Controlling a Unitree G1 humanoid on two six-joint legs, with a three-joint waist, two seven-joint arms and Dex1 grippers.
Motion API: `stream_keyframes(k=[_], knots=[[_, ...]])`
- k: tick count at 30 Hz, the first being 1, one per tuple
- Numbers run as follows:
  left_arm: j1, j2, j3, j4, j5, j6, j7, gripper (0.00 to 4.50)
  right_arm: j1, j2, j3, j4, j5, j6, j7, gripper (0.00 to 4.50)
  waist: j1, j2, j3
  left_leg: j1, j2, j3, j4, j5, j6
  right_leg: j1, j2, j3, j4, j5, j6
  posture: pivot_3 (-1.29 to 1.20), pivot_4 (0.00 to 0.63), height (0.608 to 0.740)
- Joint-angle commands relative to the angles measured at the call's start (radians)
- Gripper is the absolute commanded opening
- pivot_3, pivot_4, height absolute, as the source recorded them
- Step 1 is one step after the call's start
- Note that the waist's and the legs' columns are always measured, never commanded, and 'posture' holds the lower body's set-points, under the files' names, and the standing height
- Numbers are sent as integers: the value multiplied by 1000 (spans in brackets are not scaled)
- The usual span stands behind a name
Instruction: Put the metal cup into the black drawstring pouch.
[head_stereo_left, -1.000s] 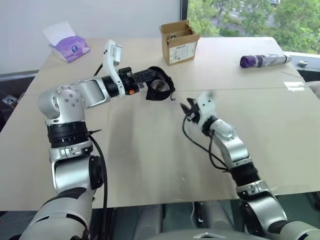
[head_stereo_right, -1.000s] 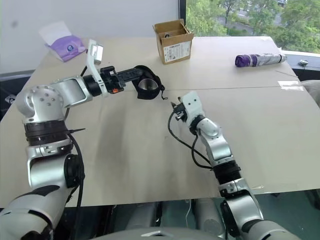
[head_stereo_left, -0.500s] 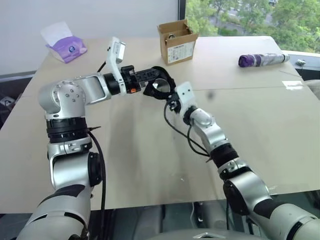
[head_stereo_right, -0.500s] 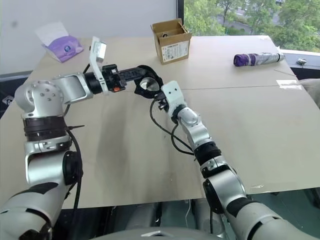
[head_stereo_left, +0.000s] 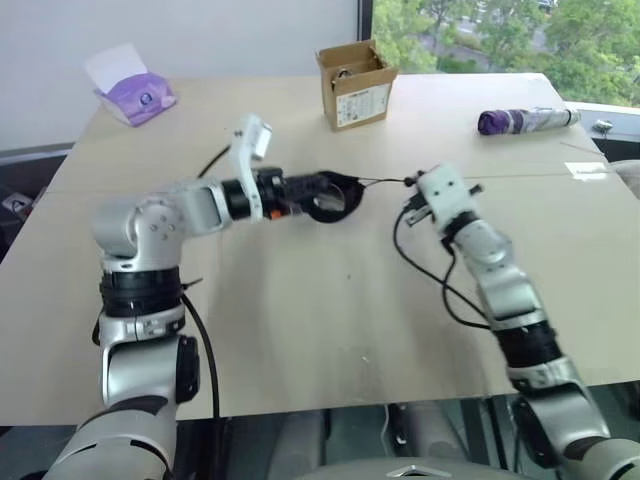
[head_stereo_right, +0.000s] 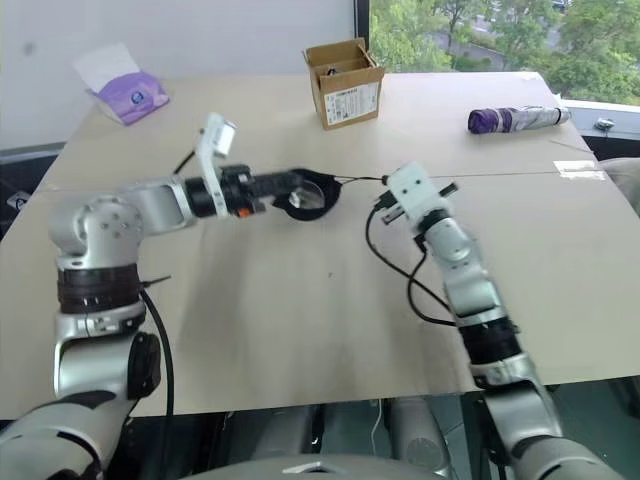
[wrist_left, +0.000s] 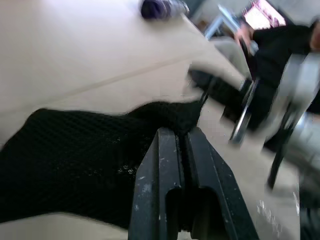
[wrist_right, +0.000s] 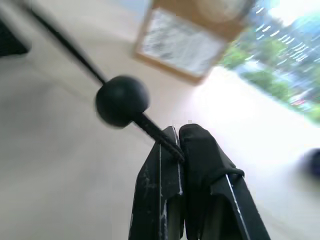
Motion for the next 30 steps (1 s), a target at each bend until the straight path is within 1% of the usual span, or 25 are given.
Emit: stream_keyframes(k=[1, 3, 4, 5, 8, 12, 14, 18, 23, 27, 30], knots=[[12, 52, -47, -135, -19, -68, -118, 846, -9, -84, -24, -222, -32, 99, 77, 0, -1, 0, 0, 0, 0, 0, 0, 0, 0, 0, 0, 0, 0, 0, 0, 0, 150, 740], [10, 67, -95, -160, 15, -117, -152, 1765, -15, -122, -11, -295, -34, 143, 119, 0, 0, 0, 0, 0, 0, 0, 0, -1, 1, 0, 1, 0, 0, 0, 0, 0, 150, 740], [-8, 57, -115, -159, 34, -148, -153, 2338, -17, -148, 3, -336, -39, 158, 151, 0, 2, 0, 0, 0, 0, 0, 0, -1, 1, 0, 1, 0, 0, 0, 0, 0, 150, 740], [-37, 40, -137, -150, 46, -176, -163, 2673, -21, -172, 14, -377, -43, 166, 180, 0, 6, 0, 0, 1, 0, 1, 0, -1, 2, 0, 1, 0, 0, 0, 0, 0, 150, 740], [-110, -23, -193, -99, 86, -238, -178, 2673, -30, -231, 42, -439, -69, 189, 237, 0, 24, 0, 0, 0, 0, 0, 2, -2, 4, 1, 1, 0, 0, 0, 0, 0, 150, 740], [-178, -121, -267, 16, 155, -324, -194, 2673, -33, -269, 48, -476, -84, 207, 271, 0, 27, 0, 0, 0, 0, 0, 4, -2, 5, 4, 0, -1, -1, 0, 0, 0, 150, 740], [-193, -150, -296, 56, 196, -378, -210, 2673, -40, -279, 46, -489, -90, 219, 282, 0, 26, 0, 0, 0, 0, 0, 5, -2, 5, 4, 0, -1, -1, 0, 0, 0, 150, 740], [-212, -192, -305, 100, 226, -428, -230, 2673, -51, -283, 44, -500, -99, 239, 293, 0, 19, 0, 0, 0, 0, 0, 4, -2, 4, 2, 1, -1, -1, 0, 0, 0, 150, 740], [-239, -253, -305, 143, 248, -467, -238, 2673, -55, -284, 51, -511, -114, 257, 296, 0, 23, 0, 0, -1, 0, 0, 4, -2, 4, 2, 0, -1, -1, 0, 0, 0, 150, 740], [-243, -270, -308, 152, 260, -469, -253, 2673, -52, -281, 54, -517, -127, 267, 298, 0, 23, 0, 0, -1, 0, 0, 4, -2, 4, 2, 0, -1, -1, 0, 0, 0, 150, 740], [-246, -284, -304, 166, 268, -474, -253, 1925, -50, -281, 54, -522, -132, 273, 300, 0, 23, 0, 0, -1, 0, -1, 4, -2, 4, 2, 0, -1, -1, 0, 0, 0, 150, 740]])
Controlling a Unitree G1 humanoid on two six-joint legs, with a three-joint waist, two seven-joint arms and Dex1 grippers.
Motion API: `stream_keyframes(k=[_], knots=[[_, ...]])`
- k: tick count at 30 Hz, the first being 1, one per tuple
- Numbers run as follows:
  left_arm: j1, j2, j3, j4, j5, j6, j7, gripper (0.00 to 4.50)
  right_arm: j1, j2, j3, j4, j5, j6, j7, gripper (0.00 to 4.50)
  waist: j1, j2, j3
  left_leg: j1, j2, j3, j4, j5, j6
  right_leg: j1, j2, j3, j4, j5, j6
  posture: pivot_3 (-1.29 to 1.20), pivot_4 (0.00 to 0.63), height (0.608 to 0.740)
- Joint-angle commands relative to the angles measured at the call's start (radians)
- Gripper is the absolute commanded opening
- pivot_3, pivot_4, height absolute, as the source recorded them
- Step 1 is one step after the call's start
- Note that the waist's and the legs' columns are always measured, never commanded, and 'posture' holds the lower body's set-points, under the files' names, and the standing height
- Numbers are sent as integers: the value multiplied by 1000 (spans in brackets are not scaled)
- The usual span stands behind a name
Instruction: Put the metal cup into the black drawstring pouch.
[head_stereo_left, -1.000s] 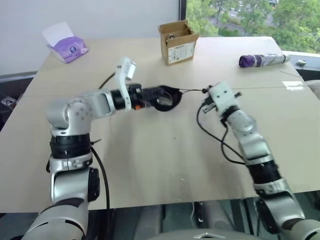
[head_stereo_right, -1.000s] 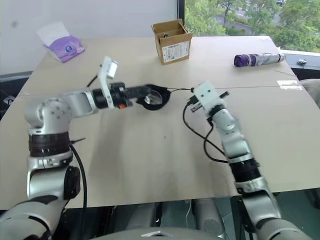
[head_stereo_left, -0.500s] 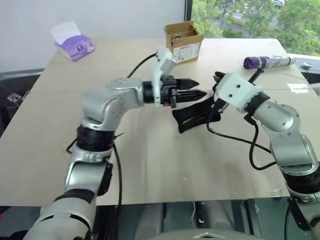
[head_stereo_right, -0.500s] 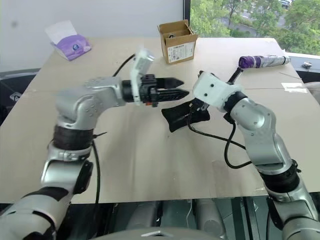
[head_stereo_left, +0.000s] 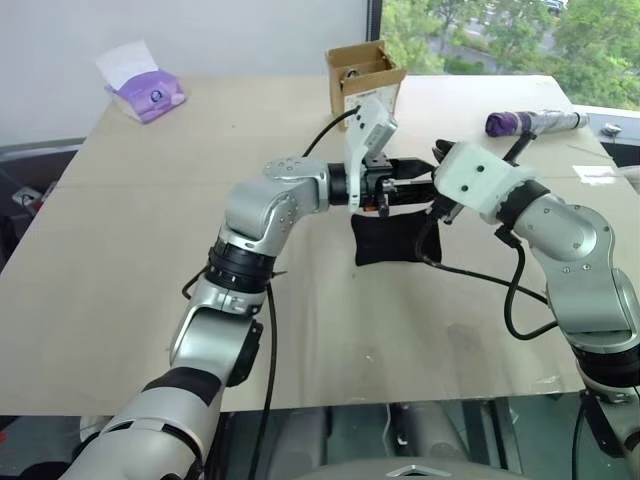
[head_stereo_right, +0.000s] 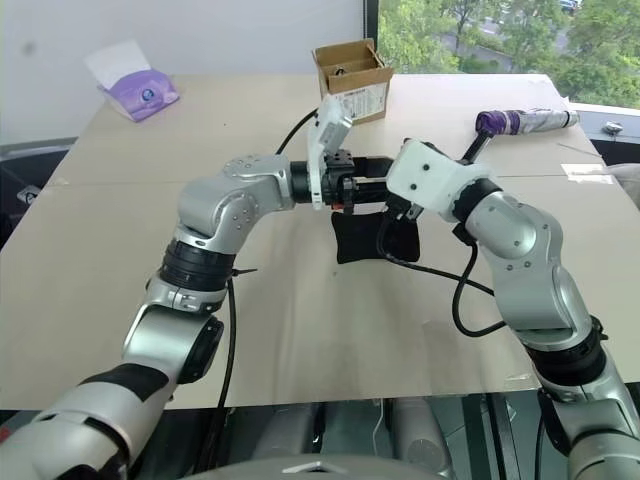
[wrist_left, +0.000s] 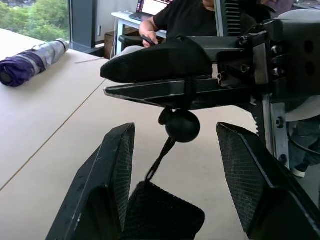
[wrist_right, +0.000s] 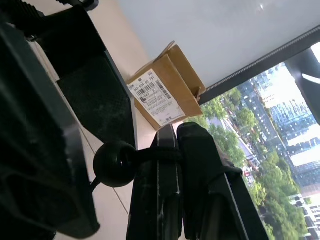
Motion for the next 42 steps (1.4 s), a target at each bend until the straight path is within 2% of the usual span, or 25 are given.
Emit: stream_keyframes(k=[1, 4, 13, 19, 31, 36, 37, 42], knots=[[-30, -19, 12, -5, 4, -24, -11, 1426, -13, -3, -8, -50, -17, 2, 0, 0, 0, 0, 0, 0, 0, 0, 0, 0, 0, 0, 0, 0, 0, 0, 0, 0, 150, 740], [-30, -29, 20, -5, 1, -20, -11, 92, -9, -5, -10, -56, -20, 5, 4, 0, 0, 0, 0, 0, 0, 0, 0, 0, -1, 0, 0, 0, 0, 0, 0, 0, 150, 740], [-10, -21, 16, -20, 11, -35, -29, 92, 6, -4, -18, -60, -20, 14, 12, 0, 0, 0, 0, 0, 0, 0, 0, 0, -1, 0, 0, 0, 0, 0, 0, 0, 150, 740], [-19, -28, 36, -31, 11, -24, -5, 2663, 11, -2, -24, -61, -15, 19, 13, 0, 0, 0, 0, 0, 0, 0, 0, 1, -2, 0, 0, 0, 0, 0, 0, 0, 150, 740], [-37, -55, 20, -10, 26, -32, -9, 2663, 13, 4, -21, -69, -17, 27, 13, 0, 0, 0, 0, 0, 0, 0, 0, 1, -2, 0, 0, 0, 0, 0, 0, 0, 150, 740], [-36, -64, 21, -17, 24, -22, -22, 420, 15, 3, -20, -73, -21, 32, 13, 0, 0, 0, 0, 0, 0, 0, 0, 1, -3, 0, 0, 0, 0, 0, 0, 0, 150, 740], [-35, -64, 22, -19, 25, -19, -24, 127, 16, 3, -20, -74, -22, 33, 13, 0, 0, 0, 0, 0, 0, 0, 0, 1, -3, 0, 0, 0, 0, 0, 0, 0, 150, 740], [-12, -54, 3, -16, 45, -13, -26, 116, 23, 17, -45, -70, -10, 52, 2, 0, 0, 0, 0, 0, 0, 0, 0, 1, -3, 0, 0, 0, 0, 0, 0, 0, 150, 740]])
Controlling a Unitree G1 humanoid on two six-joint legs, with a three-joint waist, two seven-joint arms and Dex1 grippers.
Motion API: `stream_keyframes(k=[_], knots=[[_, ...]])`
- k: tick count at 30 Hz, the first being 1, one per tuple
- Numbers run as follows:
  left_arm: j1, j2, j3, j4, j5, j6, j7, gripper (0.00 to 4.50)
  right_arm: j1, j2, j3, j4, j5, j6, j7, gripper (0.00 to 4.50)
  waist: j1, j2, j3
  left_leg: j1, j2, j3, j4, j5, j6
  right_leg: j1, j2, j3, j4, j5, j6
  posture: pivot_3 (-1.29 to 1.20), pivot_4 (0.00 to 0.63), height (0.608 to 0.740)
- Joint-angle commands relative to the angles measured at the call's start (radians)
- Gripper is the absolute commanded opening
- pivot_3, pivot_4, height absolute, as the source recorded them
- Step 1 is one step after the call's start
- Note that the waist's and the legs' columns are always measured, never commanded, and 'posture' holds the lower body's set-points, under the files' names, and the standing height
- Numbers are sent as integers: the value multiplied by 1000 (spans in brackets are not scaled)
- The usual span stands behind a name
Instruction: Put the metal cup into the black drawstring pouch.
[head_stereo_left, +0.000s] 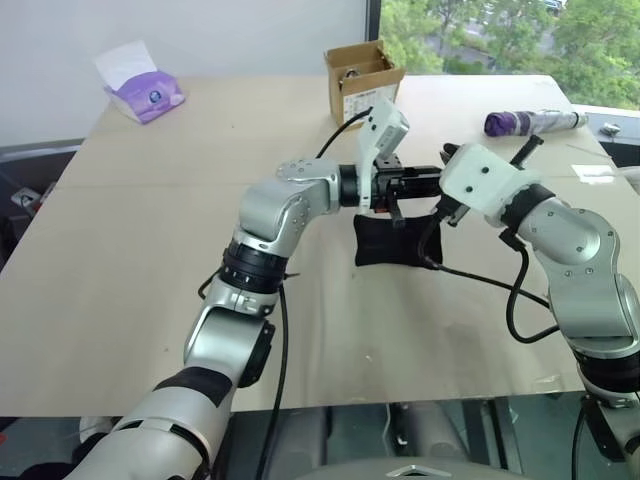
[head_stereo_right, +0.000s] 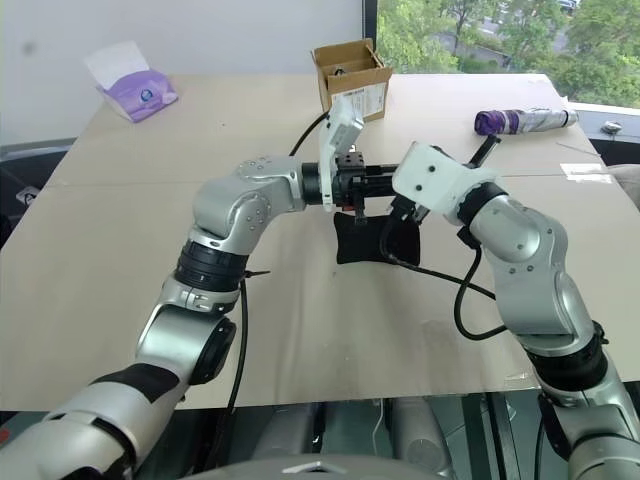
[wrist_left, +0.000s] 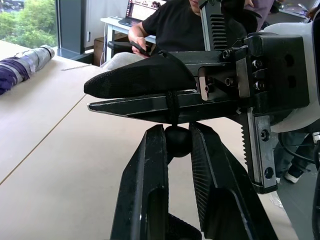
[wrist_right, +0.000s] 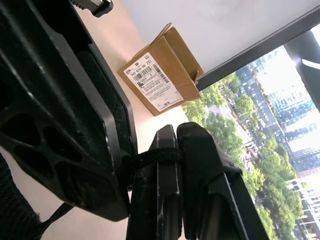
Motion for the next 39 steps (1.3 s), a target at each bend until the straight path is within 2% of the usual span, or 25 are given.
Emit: stream_keyframes(k=[1, 7, 10, 17, 20, 22, 25, 29, 32, 33, 36, 39], knots=[[2, 12, -19, -22, 18, -6, -4, 116, -4, 22, -54, -41, 23, 22, -15, 0, 0, 0, 0, 0, 0, 0, 0, 0, 0, 0, 0, 0, 0, 0, 0, 0, 150, 740], [81, 66, -110, 40, 115, -36, -22, 116, -93, 102, -283, 53, 121, 163, -98, 0, 0, 0, 0, 0, 0, 0, 1, 0, 0, 0, 0, 0, 1, 0, 0, 0, 150, 740], [118, 94, -142, 50, 152, -44, -38, 116, -107, 67, -365, 139, 133, 175, -133, 0, 2, 0, 0, 0, 0, 0, 1, -1, 2, 0, 0, 0, 1, 0, 0, 0, 150, 740], [137, 130, -159, 48, 180, -40, -48, 116, -69, 10, -415, 245, 178, 147, -164, 0, 0, 1, 0, 0, 0, 0, 0, -2, 3, 0, 0, 0, 0, 0, 0, 0, 150, 740], [149, 133, -151, 38, 178, -56, -50, 116, -13, 20, -393, 274, 221, 129, -147, 0, -2, 1, 0, 0, 0, 0, 0, -2, 3, 0, 0, 0, 1, 0, 0, 0, 150, 740], [153, 100, -112, 22, 149, -67, -22, 116, 42, 56, -374, 275, 289, 119, -108, 0, -1, 1, 0, 1, 0, 1, 0, -2, 3, 0, 0, 1, 1, 0, 0, 0, 150, 740], [158, 60, -38, -26, 68, -7, -2, 1565, 130, 98, -363, 300, 363, 78, -81, 958, 0, 1, 0, 0, 0, 0, 1, -2, 3, 1, 0, 0, 1, 0, 0, 0, 150, 740], [218, 51, 45, -147, 46, 4, 96, 3419, 256, 101, -396, 290, 437, 34, -45, 2787, 0, 1, 0, 0, 0, 0, 1, -2, 3, 1, 0, 1, 1, 0, 0, 0, 150, 740], [275, 71, 105, -242, 29, 39, 160, 4500, 361, 85, -446, 227, 505, 19, -6, 4077, 1, 2, 0, 1, 0, 0, 1, -2, 4, 1, 0, 0, 1, 0, 0, 0, 150, 740], [308, 84, 130, -281, 30, 44, 187, 4500, 412, 87, -474, 187, 546, 23, 16, 4470, 2, 2, 0, 1, 0, 0, 1, -2, 4, 1, 0, 0, 1, 0, 0, 0, 150, 740], [451, 107, 218, -381, 37, -53, 237, 4500, 618, 75, -541, 41, 659, -45, 126, 4470, 1, 2, -1, 3, 1, 0, 0, -2, 4, 3, 0, 0, 0, 0, 0, 0, 150, 740], [591, 162, 277, -462, 39, -125, 231, 4500, 757, 97, -590, -45, 742, -144, 185, 4470, -1, 3, -1, 4, 2, 0, -1, -2, 4, 4, 0, 1, 0, 0, 0, 0, 150, 740]])
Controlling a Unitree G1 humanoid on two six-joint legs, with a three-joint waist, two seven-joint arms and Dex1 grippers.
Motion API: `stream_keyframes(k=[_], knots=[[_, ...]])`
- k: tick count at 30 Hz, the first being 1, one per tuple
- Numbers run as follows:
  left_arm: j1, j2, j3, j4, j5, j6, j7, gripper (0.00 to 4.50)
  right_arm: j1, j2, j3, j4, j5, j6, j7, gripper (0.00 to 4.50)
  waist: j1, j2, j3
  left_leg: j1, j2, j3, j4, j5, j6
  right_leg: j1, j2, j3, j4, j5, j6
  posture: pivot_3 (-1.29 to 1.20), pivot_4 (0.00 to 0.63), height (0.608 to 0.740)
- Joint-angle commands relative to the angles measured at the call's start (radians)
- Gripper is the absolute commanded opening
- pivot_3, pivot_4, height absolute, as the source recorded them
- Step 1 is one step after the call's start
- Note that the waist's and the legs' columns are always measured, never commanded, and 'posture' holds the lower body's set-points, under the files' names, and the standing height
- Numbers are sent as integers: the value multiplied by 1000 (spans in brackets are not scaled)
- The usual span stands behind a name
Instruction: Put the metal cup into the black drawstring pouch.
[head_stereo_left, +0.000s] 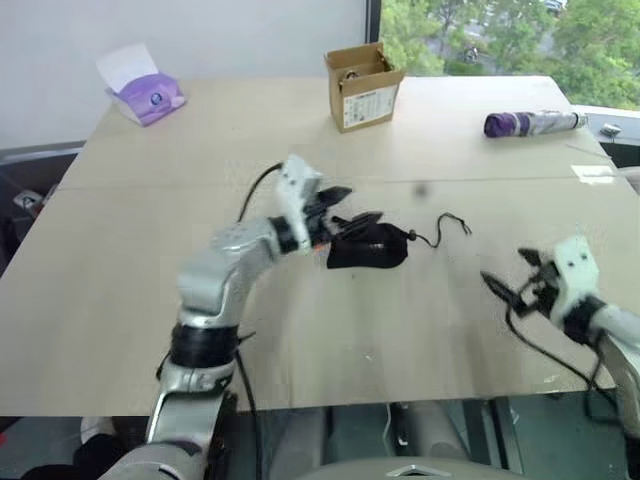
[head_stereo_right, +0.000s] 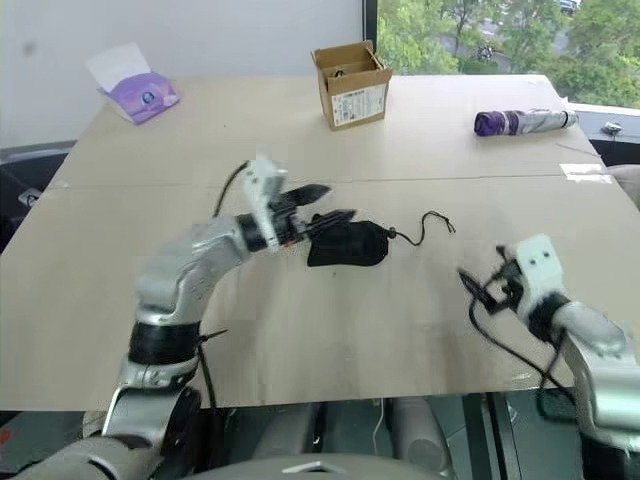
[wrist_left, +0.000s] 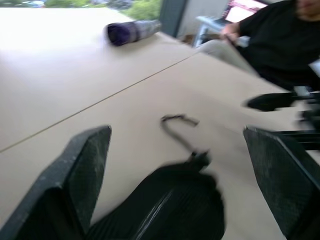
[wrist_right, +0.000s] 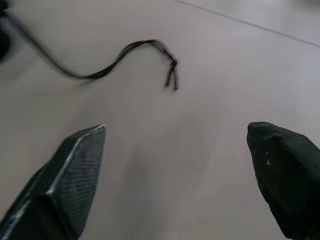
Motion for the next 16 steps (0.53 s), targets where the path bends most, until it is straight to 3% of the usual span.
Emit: stream_keyframes(k=[1, 8, 16], knots=[[131, 64, 89, -121, -12, -82, -4, 4500, 107, 19, -80, -119, 103, -169, 82, 4470, -1, 0, 0, 0, 0, 0, 0, 0, 0, 0, 0, 0, 0, 0, 0, 0, 150, 740], [421, 162, 282, -225, -129, -104, -55, 4500, 288, 2, -172, -95, 141, -389, 169, 4470, 10, -1, 0, 15, 1, 0, 3, 0, 0, 18, 0, -1, -3, -4, 0, 0, 150, 740], [657, 208, 421, -337, -213, -85, -35, 4500, 379, -13, -232, -129, 179, -397, 125, 4470, 21, -1, 0, 16, 2, 2, 2, 0, 0, 18, 0, 0, -3, -5, 0, 0, 150, 740]])
